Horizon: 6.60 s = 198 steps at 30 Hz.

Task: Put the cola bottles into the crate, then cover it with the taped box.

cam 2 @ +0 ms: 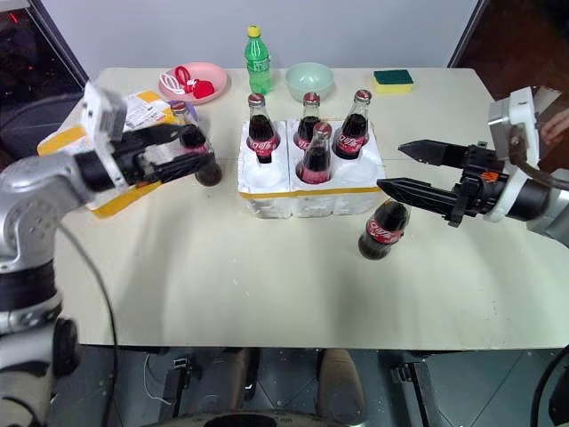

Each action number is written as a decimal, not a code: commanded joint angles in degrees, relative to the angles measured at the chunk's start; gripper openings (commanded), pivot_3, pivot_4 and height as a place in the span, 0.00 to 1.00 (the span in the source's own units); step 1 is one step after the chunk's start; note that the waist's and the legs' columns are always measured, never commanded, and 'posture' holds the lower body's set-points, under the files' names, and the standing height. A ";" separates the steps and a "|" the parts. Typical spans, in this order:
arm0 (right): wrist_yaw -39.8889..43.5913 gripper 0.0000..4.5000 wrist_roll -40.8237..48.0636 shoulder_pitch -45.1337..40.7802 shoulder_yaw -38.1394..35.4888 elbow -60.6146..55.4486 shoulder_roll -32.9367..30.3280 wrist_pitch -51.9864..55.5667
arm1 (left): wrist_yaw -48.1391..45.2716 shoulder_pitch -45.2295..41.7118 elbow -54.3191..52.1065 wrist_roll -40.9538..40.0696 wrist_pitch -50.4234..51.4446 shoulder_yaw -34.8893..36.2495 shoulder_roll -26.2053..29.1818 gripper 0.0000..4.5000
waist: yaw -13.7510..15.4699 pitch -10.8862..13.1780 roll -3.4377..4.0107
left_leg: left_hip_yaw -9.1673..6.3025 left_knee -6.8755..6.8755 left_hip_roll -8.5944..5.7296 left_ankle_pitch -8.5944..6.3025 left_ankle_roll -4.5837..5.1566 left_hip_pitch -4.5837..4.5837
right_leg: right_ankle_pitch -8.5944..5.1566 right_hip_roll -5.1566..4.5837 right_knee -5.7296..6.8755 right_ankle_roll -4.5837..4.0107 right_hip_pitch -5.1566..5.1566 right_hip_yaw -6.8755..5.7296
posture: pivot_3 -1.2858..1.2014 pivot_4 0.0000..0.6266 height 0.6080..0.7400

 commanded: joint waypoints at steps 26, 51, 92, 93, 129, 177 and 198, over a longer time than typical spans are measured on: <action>-3.72 1.00 4.68 -3.18 -3.75 -2.89 -1.42 0.27 | 9.94 -19.07 47.32 17.03 -31.78 -11.88 -12.29 0.81 | 0.89 -0.01 -0.04 | 0.03 -0.02 -0.02 0.01 -0.01 -0.03 | 0.02 0.00 0.00 0.01 -0.06 0.00 | 0.52 0.24 0.99; -8.93 1.00 5.31 2.84 -9.19 -3.99 -1.16 1.89 | -13.65 -35.94 38.20 3.91 -11.72 -17.02 -11.69 0.61 | -0.54 0.04 -0.08 | -0.03 -0.03 -0.04 0.03 -0.04 -0.48 | 0.02 0.00 0.07 0.02 -0.49 -0.05 | 0.52 0.24 0.99; -11.23 1.00 -2.19 28.64 -30.22 -12.34 7.13 -1.26 | -26.69 -23.42 18.64 -10.52 -3.75 -7.05 1.32 0.99 | -0.61 0.02 0.00 | -0.05 -0.04 -0.01 0.03 -0.03 -0.46 | 0.01 0.01 0.14 0.01 -0.53 -0.02 | 0.52 0.24 0.99; -11.49 1.00 -1.53 30.30 -31.75 -12.82 7.85 -0.76 | -28.30 -22.77 16.86 -12.92 -1.77 -6.20 2.93 0.99 | -0.59 0.01 -0.01 | -0.04 -0.07 -0.01 0.03 -0.03 -0.44 | 0.01 0.01 0.13 0.01 -0.52 -0.02 | 0.52 0.24 0.99; -22.04 0.62 -11.89 19.99 3.01 -10.81 23.41 -10.64 | -23.91 -11.74 3.51 -7.76 -9.80 -19.83 -0.86 1.00 | -0.25 -0.12 -0.14 | 0.03 -0.22 0.08 -0.01 0.00 0.36 | -0.41 0.03 -0.20 -0.48 0.43 -0.04 | 0.52 0.24 0.99; -14.81 1.00 -3.85 -11.89 -4.69 -0.86 7.18 6.92 | -5.03 6.58 3.64 11.98 -28.06 -5.19 13.90 1.00 | -0.43 0.07 0.07 | 0.00 -0.29 0.11 0.00 0.01 -0.19 | -0.29 0.08 0.13 -0.23 -0.32 -0.05 | 0.52 0.24 0.99; -1.73 1.00 2.57 7.94 -19.21 -6.28 -2.91 7.06 | 16.31 11.84 44.83 45.61 -52.12 -12.21 22.12 1.00 | -0.25 -0.03 -0.04 | 0.42 -0.30 0.24 -0.02 0.00 -0.20 | -0.34 -0.13 0.13 -0.35 -0.35 -0.14 | 0.52 0.24 0.99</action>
